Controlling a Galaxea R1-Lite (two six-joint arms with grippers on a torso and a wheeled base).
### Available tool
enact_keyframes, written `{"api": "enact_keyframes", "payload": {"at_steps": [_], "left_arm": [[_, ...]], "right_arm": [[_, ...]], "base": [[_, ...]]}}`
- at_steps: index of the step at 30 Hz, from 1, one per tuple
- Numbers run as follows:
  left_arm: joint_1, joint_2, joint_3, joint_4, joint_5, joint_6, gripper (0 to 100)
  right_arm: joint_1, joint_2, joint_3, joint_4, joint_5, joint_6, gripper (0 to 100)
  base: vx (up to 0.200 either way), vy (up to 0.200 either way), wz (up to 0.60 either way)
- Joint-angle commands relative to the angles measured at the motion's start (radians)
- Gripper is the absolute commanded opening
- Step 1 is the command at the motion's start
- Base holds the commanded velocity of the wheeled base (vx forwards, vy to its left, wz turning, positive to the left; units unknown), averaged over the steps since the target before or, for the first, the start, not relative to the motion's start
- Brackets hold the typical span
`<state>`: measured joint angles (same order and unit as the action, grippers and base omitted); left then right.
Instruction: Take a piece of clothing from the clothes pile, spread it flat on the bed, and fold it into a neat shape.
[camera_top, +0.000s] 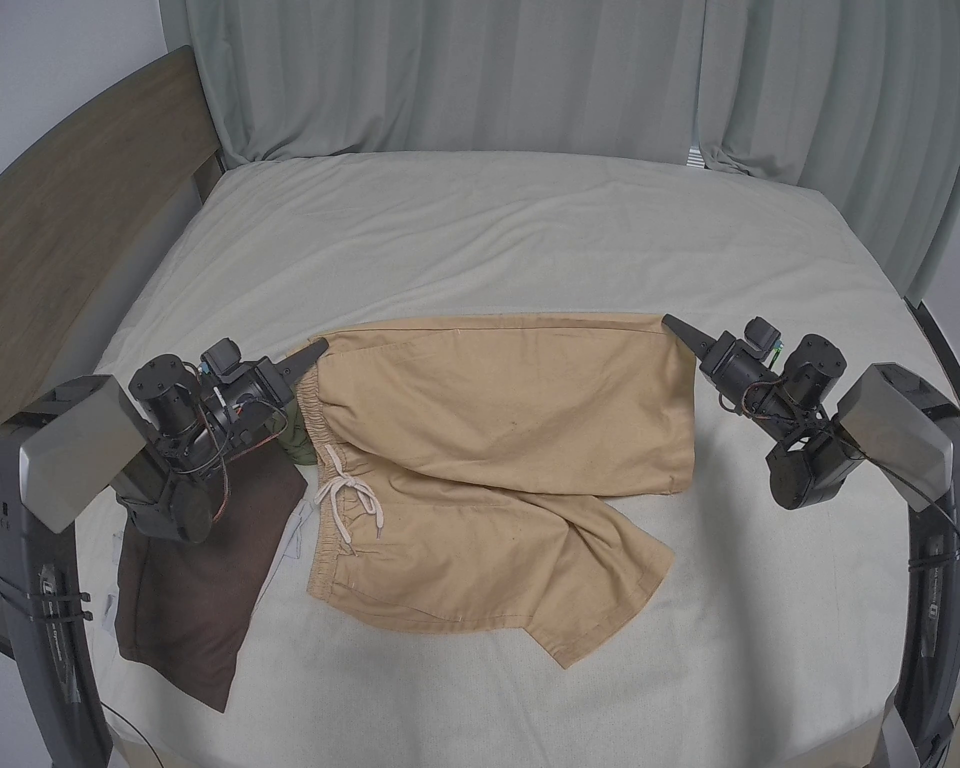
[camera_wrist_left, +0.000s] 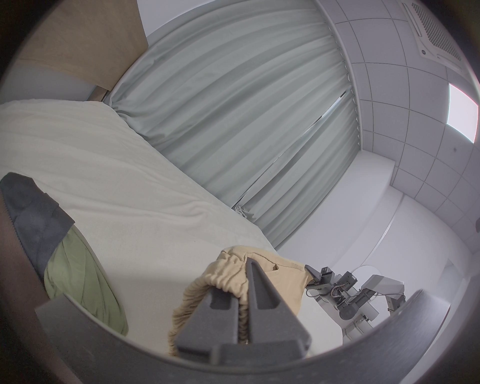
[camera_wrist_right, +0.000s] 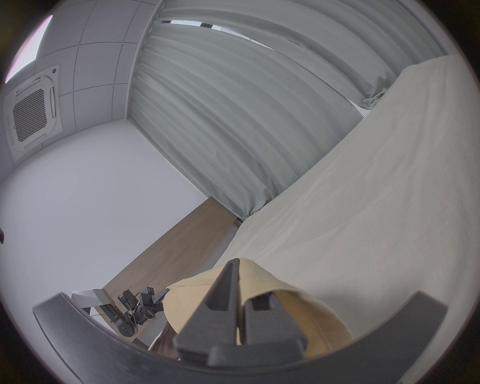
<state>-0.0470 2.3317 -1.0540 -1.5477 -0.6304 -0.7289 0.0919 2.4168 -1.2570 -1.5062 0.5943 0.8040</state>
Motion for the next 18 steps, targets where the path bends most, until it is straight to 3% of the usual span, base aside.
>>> {"api": "enact_keyframes", "payload": {"at_steps": [1,9,10,12,13,18], "left_arm": [[-0.001,0.046,-0.038,0.000,0.000,-0.007,0],[-0.008,0.087,-0.107,0.001,0.020,-0.027,0],[-0.010,0.089,-0.115,0.001,0.020,-0.033,100],[-0.013,0.089,-0.132,0.003,0.018,-0.060,100],[-0.016,0.087,-0.135,0.003,0.020,-0.081,100],[-0.034,0.080,-0.164,0.037,0.021,-0.198,100]], "right_arm": [[0.000,0.034,-0.035,0.014,-0.001,0.000,0],[-0.003,0.050,-0.088,0.026,0.001,0.000,0],[-0.004,0.050,-0.090,0.034,0.001,0.000,0],[-0.008,0.050,-0.099,0.043,0.001,0.000,0],[-0.008,0.051,-0.111,0.046,-0.001,0.001,100],[-0.029,0.058,-0.136,0.063,-0.007,0.004,100]], "base": [[0.000,0.000,0.00],[0.000,0.000,0.00],[0.000,0.000,0.00],[0.000,0.000,0.00],[0.000,0.000,0.00],[0.000,0.000,0.00]]}}
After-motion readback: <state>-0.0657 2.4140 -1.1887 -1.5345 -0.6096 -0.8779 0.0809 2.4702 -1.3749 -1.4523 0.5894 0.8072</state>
